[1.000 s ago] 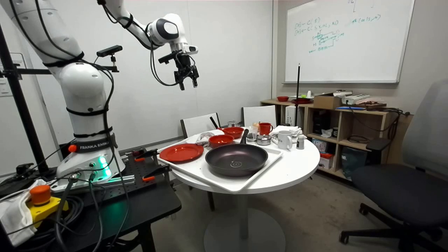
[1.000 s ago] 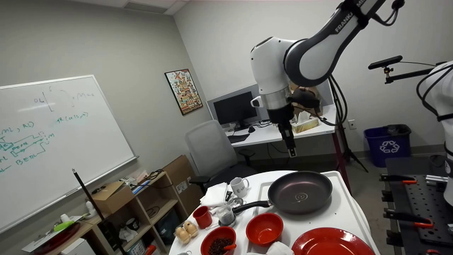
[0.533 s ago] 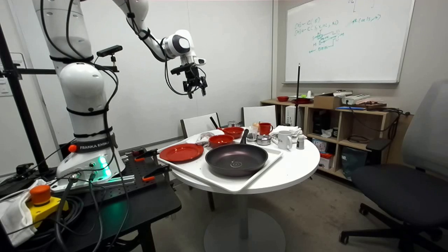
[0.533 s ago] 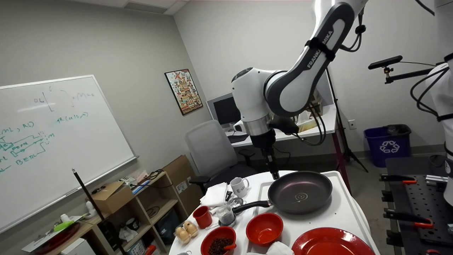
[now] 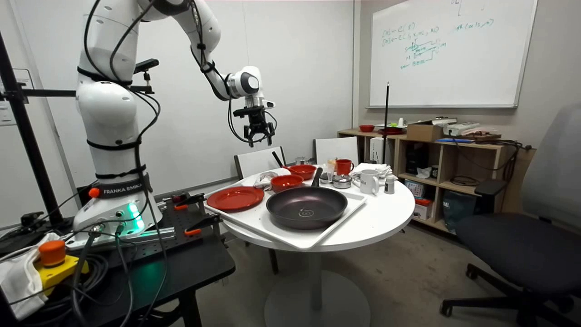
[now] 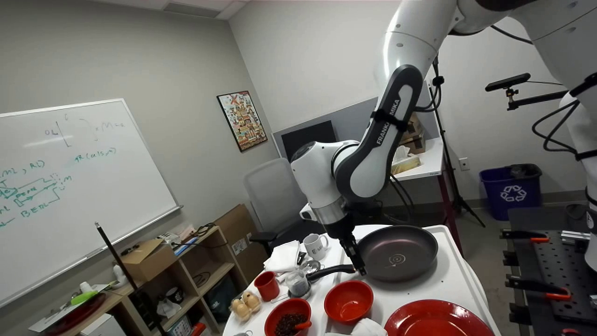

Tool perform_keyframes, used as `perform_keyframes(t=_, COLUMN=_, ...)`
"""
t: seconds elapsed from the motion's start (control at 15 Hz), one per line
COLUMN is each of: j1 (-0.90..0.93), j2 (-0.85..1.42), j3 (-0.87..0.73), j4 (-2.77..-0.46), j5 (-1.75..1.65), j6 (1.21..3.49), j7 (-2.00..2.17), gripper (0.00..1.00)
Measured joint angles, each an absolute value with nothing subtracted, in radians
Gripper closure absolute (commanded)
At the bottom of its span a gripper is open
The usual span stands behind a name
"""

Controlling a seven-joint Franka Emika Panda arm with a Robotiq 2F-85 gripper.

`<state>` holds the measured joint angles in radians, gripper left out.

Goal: Pick up the white towel on the left and use it to wipe the black pan, set the towel back on the table

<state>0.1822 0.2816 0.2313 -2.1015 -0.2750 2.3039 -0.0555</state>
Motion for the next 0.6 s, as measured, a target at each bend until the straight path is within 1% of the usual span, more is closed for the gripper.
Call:
perform_keyframes(t=0.33, j1=0.222, j2=0.403, j3=0.231, j4=-2.038, j5=-0.277, j6=2.302, j7=-0.119, gripper=0.00)
perform_keyframes(t=0.6, j1=0.232, j2=0.424, j3=0.227, j4=-2.020, j5=-0.282, j6=2.300, j7=-0.121, gripper=0.00)
